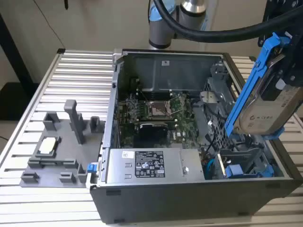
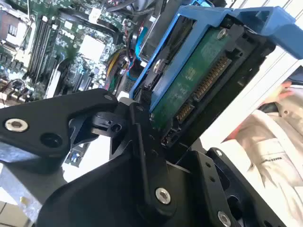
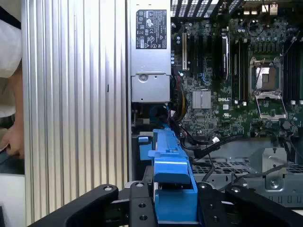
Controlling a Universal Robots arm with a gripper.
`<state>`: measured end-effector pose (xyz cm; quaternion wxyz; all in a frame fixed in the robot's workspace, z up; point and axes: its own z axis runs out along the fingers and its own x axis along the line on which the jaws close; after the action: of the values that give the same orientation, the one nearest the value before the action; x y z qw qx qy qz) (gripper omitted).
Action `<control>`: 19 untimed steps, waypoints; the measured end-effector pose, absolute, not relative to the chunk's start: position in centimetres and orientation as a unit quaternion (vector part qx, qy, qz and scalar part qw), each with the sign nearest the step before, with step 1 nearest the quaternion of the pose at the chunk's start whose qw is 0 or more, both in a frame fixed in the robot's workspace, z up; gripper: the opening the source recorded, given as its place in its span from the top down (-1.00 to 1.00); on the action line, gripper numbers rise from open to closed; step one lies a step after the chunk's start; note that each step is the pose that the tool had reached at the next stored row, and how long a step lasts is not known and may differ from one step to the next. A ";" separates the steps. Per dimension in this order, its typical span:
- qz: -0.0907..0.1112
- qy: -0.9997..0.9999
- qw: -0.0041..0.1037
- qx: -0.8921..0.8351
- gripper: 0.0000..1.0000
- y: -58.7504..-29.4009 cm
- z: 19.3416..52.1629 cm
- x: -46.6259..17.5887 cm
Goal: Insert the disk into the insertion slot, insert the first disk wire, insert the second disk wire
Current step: 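Insert the disk into the insertion slot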
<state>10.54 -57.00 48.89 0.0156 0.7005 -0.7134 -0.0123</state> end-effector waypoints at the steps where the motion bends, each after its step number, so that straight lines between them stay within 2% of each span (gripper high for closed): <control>1: -0.012 -0.713 0.016 0.700 0.35 -57.0 48.9 10.5; 19: -0.013 -0.713 0.015 0.701 0.35 -57.3 48.1 10.7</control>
<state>10.69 -57.32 48.07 0.0152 0.7005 -0.7134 -0.0126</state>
